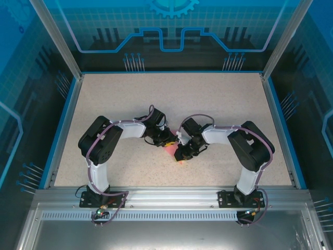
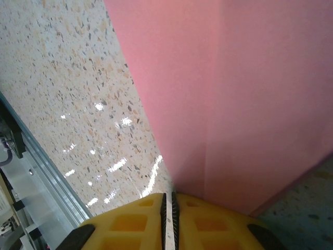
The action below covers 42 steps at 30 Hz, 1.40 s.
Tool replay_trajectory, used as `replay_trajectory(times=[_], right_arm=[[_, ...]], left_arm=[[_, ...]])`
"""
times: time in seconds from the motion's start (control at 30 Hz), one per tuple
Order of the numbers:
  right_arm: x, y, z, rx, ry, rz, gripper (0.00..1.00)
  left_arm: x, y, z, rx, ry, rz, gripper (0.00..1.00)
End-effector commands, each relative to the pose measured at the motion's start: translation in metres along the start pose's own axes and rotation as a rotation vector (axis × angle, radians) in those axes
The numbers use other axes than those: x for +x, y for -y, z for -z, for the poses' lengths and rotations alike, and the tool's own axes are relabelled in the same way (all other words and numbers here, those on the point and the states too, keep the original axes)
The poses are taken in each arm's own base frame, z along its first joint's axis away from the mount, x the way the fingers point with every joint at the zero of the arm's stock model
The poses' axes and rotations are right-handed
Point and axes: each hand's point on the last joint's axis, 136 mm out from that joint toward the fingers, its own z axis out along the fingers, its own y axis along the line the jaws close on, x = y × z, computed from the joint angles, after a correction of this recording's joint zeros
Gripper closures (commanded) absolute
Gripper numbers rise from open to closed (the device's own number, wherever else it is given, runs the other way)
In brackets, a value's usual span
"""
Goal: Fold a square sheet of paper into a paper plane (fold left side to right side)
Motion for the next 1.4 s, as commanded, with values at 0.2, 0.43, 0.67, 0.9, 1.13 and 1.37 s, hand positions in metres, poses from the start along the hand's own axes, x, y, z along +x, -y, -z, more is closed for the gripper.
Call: replay_trajectory(times=[0.2, 0.43, 0.67, 0.9, 1.13, 1.37], right_arm=[[0.050, 0.020, -0.010, 0.024, -0.135, -0.116, 0.88], [0.065, 0.022, -0.007, 0.026, -0.163, -0.132, 0.89], [0.080, 0.022, -0.007, 0.008, -0.195, -0.148, 0.89], [0.078, 0.017, 0.009, 0.003, -0.166, -0.129, 0.91], [0.038, -0.009, 0.052, -0.132, 0.041, -0.100, 0.91], [-0.001, -0.015, 0.047, -0.154, 0.099, -0.117, 0.95]], left_arm=[[0.018, -0.051, -0.008, -0.163, -0.037, 0.078, 0.82], [0.018, -0.054, -0.009, -0.169, -0.039, 0.082, 0.82], [0.017, -0.055, -0.010, -0.171, -0.038, 0.086, 0.83], [0.017, -0.053, -0.009, -0.167, -0.039, 0.082, 0.83], [0.016, -0.049, -0.007, -0.160, -0.036, 0.078, 0.82], [0.015, -0.048, -0.007, -0.155, -0.035, 0.077, 0.82]])
